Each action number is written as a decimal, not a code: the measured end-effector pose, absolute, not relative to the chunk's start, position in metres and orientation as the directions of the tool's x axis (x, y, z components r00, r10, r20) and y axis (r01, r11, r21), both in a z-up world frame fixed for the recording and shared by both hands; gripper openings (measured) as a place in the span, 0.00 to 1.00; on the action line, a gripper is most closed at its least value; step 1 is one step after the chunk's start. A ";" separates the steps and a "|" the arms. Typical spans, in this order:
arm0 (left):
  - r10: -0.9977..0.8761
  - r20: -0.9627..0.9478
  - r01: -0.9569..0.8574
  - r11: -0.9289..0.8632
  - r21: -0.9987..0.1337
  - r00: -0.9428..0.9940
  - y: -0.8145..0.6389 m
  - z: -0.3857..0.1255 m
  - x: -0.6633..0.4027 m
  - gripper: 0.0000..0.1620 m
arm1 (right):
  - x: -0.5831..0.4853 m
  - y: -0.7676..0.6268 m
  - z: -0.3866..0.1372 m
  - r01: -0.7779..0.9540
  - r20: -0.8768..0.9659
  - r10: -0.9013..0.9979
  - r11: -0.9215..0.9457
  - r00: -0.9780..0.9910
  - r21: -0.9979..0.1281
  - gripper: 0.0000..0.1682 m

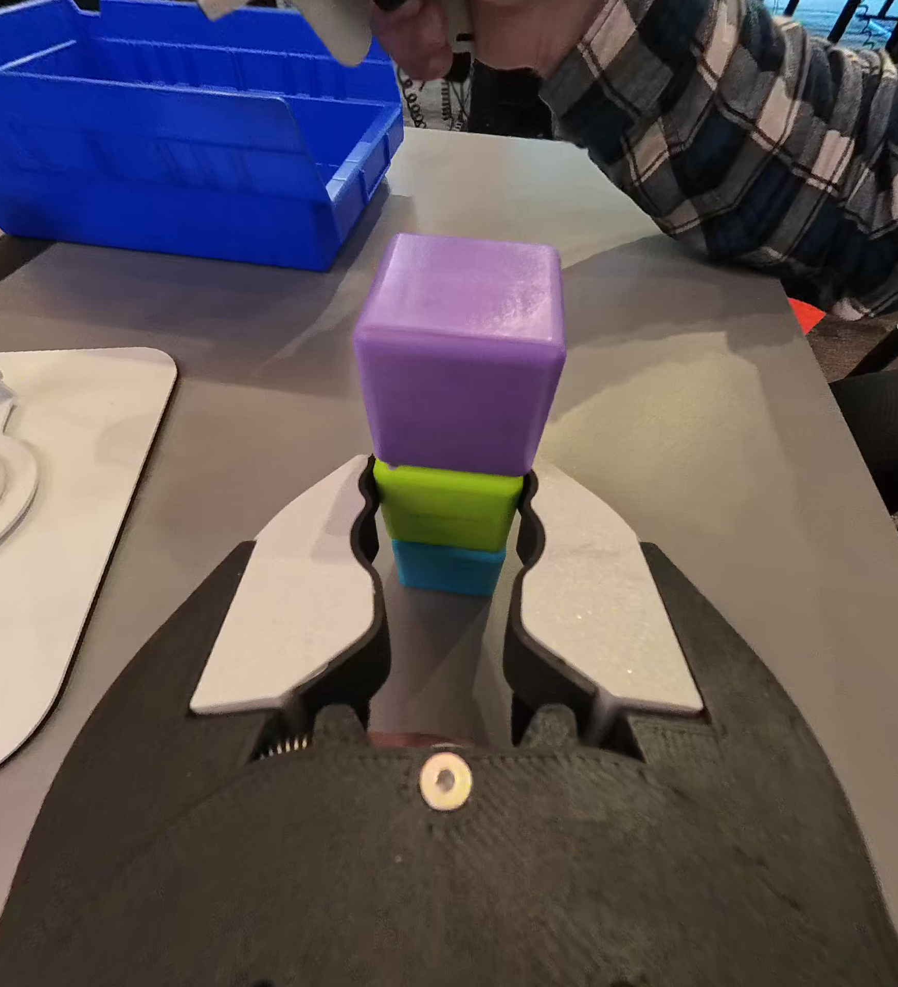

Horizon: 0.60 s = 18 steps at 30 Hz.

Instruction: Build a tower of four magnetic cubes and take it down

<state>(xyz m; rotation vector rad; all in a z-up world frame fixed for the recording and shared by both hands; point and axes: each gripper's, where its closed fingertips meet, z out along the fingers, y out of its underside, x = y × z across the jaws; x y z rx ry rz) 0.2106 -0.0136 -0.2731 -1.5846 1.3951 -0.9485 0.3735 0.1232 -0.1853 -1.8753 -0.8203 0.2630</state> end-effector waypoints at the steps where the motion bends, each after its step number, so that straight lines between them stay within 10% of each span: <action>1: -0.994 0.018 -0.393 -0.058 -0.918 0.104 -0.014 -0.273 0.211 0.30 | 0.368 0.118 -0.179 0.418 0.185 0.661 -0.212 0.727 -0.884 0.29; 18: -0.995 0.018 -0.395 -0.057 -0.917 0.101 -0.013 -0.274 0.211 0.30 | 0.197 -0.007 -0.229 0.672 0.126 0.988 0.036 0.087 -0.740 0.38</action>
